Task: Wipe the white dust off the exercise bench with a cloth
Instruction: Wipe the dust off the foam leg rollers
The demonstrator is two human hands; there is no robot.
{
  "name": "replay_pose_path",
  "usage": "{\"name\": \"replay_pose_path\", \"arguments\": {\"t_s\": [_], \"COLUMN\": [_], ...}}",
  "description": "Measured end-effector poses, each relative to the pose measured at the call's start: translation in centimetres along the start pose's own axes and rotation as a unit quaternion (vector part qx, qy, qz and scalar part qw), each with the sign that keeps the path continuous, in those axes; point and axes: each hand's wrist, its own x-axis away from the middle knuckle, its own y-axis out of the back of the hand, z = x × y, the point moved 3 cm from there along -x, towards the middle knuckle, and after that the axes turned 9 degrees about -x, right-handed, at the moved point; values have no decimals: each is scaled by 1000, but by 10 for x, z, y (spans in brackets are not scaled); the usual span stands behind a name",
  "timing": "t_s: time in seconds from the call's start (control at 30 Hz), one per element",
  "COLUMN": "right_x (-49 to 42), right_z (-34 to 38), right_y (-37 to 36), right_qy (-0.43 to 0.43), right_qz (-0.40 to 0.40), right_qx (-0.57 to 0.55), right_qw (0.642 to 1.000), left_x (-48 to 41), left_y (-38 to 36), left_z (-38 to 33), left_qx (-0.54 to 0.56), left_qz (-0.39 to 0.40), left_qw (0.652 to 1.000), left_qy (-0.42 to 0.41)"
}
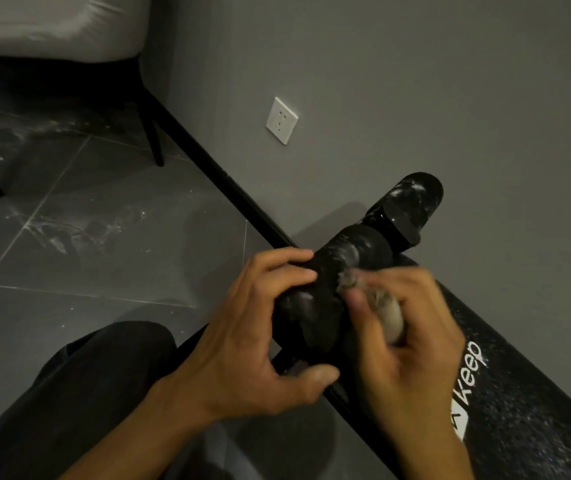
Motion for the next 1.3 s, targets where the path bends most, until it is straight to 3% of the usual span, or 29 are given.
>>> {"name": "replay_pose_path", "arguments": {"t_s": [0.13,0.3,0.47,0.67,0.83,1.0,1.17,1.3], "right_x": [-21,8,-26,3,-21,6,-20,1], "right_z": [-20,12,-17,5,-20,3,-21,3], "right_y": [6,-3,9,1,6,2,6,-2], "right_qy": [-85,10,-63,15,-68,29,-50,13], "right_qz": [-77,39,-39,28,-66,23,-71,0], "right_qx": [36,-9,49,4,53,15,49,19], "right_qw": [993,999,996,999,994,999,995,1000], "left_x": [2,2,-1,0,-1,1,1,2], "left_y": [-3,-1,1,1,-1,-2,-2,-2], "left_z": [0,-1,-4,-2,-2,-1,-2,-1], "left_qx": [41,27,5,16,4,-9,-8,-3], "left_qz": [-34,-51,-46,-38,-37,-32,-34,-35], "left_qw": [998,998,999,999,999,999,999,999], "left_qy": [32,5,-22,-25,-31,-38,-35,-38]}}
